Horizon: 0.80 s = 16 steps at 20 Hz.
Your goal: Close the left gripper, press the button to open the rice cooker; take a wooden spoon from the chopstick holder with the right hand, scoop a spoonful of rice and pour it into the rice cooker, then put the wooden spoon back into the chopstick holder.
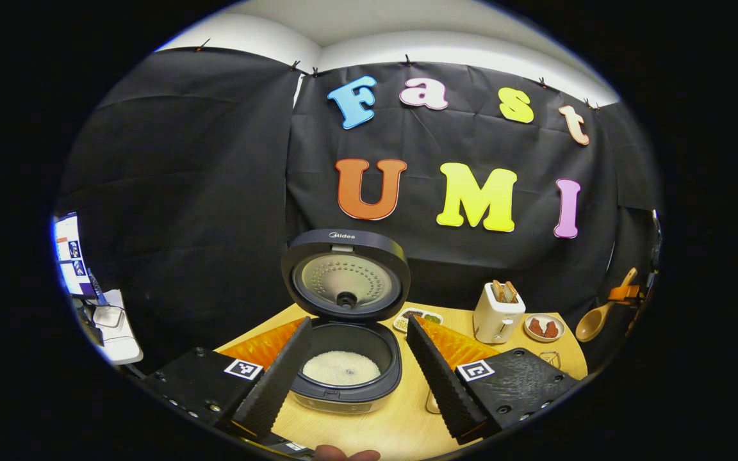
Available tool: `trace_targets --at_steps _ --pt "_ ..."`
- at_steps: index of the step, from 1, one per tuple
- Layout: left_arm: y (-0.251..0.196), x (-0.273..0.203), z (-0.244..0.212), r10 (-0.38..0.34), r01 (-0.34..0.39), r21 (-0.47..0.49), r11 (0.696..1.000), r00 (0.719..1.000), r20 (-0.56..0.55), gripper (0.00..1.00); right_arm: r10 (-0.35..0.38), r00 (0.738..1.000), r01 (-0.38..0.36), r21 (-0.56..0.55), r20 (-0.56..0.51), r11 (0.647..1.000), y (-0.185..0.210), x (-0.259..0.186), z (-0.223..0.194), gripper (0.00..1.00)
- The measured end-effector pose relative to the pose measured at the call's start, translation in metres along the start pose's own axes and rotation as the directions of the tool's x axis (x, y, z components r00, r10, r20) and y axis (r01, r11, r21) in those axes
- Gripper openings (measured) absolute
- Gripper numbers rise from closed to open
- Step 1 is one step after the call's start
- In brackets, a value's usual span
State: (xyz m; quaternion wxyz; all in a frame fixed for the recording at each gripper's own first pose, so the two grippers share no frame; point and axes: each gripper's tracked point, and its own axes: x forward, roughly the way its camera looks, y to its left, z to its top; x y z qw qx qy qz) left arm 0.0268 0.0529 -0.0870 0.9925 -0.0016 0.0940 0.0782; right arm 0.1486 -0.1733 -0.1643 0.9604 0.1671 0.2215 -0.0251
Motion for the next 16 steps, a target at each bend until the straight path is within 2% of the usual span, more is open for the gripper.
trace_targets --at_steps 5,11,16 --pt "-0.006 -0.004 0.01 0.02 -0.02 0.01 1.0 1.0 -0.014 0.95 -0.02 0.996 0.02 0.003 -0.082 1.0 -0.012 0.044 -0.046 0.09" --pt "-0.005 -0.009 0.009 0.057 -0.058 -0.023 0.998 0.998 -0.039 0.95 -0.062 0.986 0.061 -0.013 -0.155 0.998 -0.038 0.077 -0.095 0.09" --pt "-0.003 -0.009 0.006 0.074 -0.075 -0.018 0.997 0.996 -0.055 0.95 -0.067 0.979 0.069 0.004 -0.193 0.998 -0.043 0.1 -0.127 0.1"
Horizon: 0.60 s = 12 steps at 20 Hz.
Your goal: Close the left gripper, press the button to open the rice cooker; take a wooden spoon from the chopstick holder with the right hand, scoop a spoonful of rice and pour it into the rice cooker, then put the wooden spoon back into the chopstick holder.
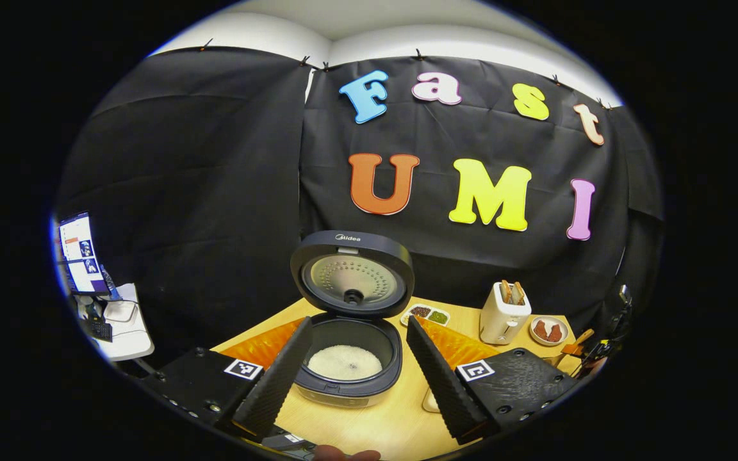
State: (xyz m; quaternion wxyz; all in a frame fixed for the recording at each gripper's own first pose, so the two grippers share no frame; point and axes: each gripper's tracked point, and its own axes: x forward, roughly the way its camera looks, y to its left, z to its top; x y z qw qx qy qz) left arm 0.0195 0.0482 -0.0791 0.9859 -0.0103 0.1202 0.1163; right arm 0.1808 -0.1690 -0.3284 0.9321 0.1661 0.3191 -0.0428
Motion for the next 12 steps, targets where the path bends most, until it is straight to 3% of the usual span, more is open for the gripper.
trace_targets --at_steps 6,10,11,12 --pt "0.001 0.007 0.021 -0.013 0.012 0.027 1.0 0.999 0.044 0.95 0.033 0.999 -0.032 -0.017 0.027 0.999 0.011 0.0 0.003 0.18" --pt "0.001 0.02 0.046 -0.034 0.036 -0.016 0.999 0.994 0.104 0.95 0.022 0.994 -0.015 -0.067 0.111 0.998 0.011 -0.024 0.031 0.51" --pt "0.002 0.024 0.052 -0.037 0.04 -0.019 0.999 0.992 0.122 0.95 0.015 0.991 -0.006 -0.069 0.134 0.998 0.01 -0.032 0.039 0.7" --pt "0.003 0.028 0.06 -0.043 0.045 -0.014 0.999 0.989 0.144 0.95 0.009 0.987 0.002 -0.07 0.158 0.998 0.01 -0.043 0.049 0.77"
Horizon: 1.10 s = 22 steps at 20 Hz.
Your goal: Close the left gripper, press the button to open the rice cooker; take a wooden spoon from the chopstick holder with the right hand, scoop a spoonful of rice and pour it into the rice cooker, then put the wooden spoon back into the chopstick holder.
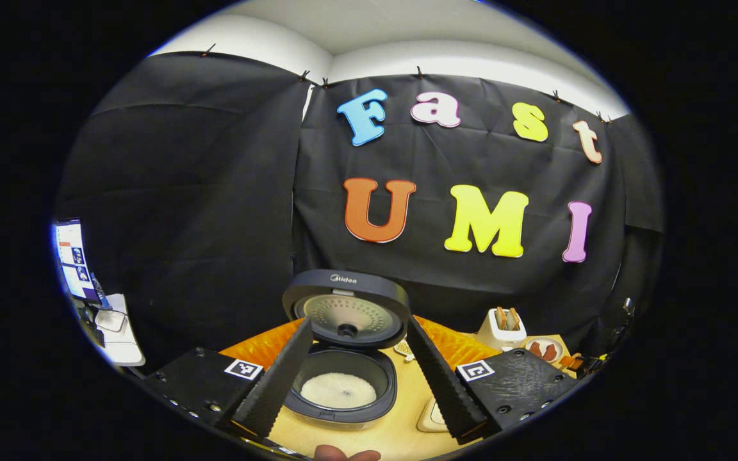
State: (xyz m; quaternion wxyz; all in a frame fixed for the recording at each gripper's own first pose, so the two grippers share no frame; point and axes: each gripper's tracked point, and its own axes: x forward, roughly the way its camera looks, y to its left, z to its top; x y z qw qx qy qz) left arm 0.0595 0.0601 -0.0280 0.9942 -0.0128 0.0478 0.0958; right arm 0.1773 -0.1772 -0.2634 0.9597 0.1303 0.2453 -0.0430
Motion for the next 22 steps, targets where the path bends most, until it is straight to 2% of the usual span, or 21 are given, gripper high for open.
trace_targets --at_steps 4,5,10,16,19,22 --pt "0.001 0.028 0.026 -0.03 0.029 0.013 0.999 0.998 0.061 0.94 -0.025 0.995 0.028 -0.033 0.093 0.999 -0.005 -0.042 0.034 0.83" --pt "0.002 0.037 0.031 -0.033 0.033 0.012 0.999 0.997 0.073 0.94 -0.04 0.991 0.045 -0.038 0.124 0.998 -0.008 -0.055 0.042 0.88" --pt "0.005 0.08 0.055 -0.053 0.052 0.014 0.999 0.99 0.132 0.95 -0.124 0.964 0.139 -0.053 0.233 0.989 -0.035 -0.128 0.065 0.94" --pt "0.017 0.132 0.041 -0.087 0.076 0.108 0.991 0.992 0.097 0.94 -0.262 0.921 0.29 -0.056 0.289 0.955 -0.073 -0.22 0.046 0.95" --pt "0.014 0.157 0.021 -0.101 0.096 0.135 0.986 0.994 0.031 0.94 -0.34 0.892 0.37 -0.049 0.297 0.928 -0.085 -0.258 0.025 0.95" --pt "0.013 0.169 0.006 -0.111 0.115 0.138 0.984 0.993 -0.035 0.95 -0.392 0.877 0.414 -0.025 0.276 0.91 -0.09 -0.284 0.002 0.95"
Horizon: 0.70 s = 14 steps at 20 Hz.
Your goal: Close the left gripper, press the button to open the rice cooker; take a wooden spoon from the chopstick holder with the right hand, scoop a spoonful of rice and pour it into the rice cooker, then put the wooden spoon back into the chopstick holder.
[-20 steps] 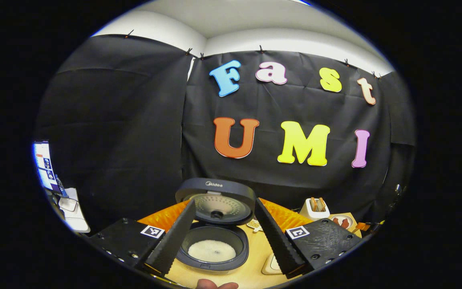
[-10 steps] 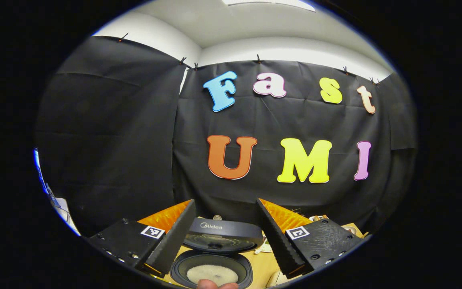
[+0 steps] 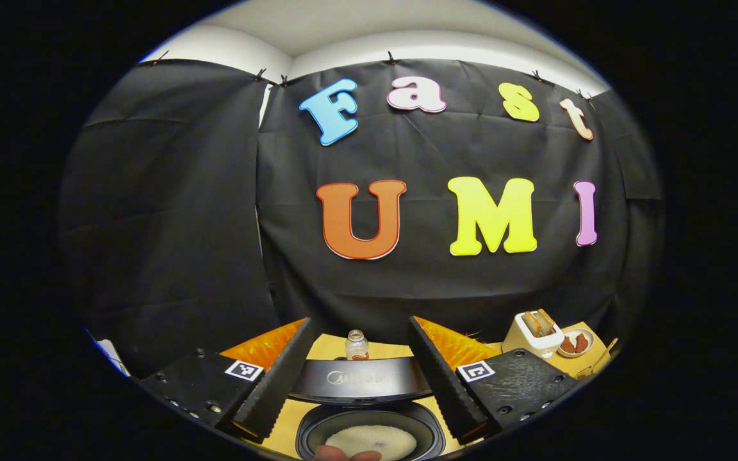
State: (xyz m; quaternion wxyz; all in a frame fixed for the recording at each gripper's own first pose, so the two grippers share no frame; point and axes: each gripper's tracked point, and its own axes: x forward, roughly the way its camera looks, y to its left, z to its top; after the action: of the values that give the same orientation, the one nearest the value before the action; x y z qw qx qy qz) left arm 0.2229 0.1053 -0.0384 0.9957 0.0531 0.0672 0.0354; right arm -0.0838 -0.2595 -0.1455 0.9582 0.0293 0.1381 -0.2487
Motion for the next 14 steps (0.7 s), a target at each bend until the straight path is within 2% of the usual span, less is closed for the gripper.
trace_targets --at_steps 4,5,6,9,12,14 --pt "-0.001 -0.001 -0.013 -0.016 0.015 -0.007 1.0 0.998 -0.061 0.96 -0.031 1.0 0.031 0.015 -0.006 0.999 -0.004 -0.013 -0.004 0.95" --pt "-0.001 -0.005 -0.015 -0.02 0.019 -0.008 1.0 0.997 -0.072 1.0 -0.03 1.0 0.03 0.016 0.0 0.999 -0.003 -0.014 -0.002 0.95" --pt "-0.002 -0.008 -0.018 -0.027 0.026 -0.01 1.0 0.995 -0.092 0.97 -0.023 1.0 0.023 0.013 0.005 1.0 0.002 -0.014 0.002 0.95" --pt "-0.004 -0.028 -0.03 -0.044 0.04 -0.03 0.999 0.988 -0.148 1.0 0.029 0.999 -0.029 0.001 0.022 1.0 0.025 -0.008 0.015 0.95" --pt "-0.007 -0.055 -0.053 -0.034 0.027 -0.035 0.999 0.974 -0.225 0.98 0.094 0.995 -0.094 0.005 0.045 0.996 0.053 0.0 0.03 0.96" --pt "-0.016 -0.076 -0.07 -0.052 0.043 -0.041 0.998 0.961 -0.273 0.97 0.132 0.99 -0.133 0.018 0.048 0.991 0.071 0.006 0.032 0.95"
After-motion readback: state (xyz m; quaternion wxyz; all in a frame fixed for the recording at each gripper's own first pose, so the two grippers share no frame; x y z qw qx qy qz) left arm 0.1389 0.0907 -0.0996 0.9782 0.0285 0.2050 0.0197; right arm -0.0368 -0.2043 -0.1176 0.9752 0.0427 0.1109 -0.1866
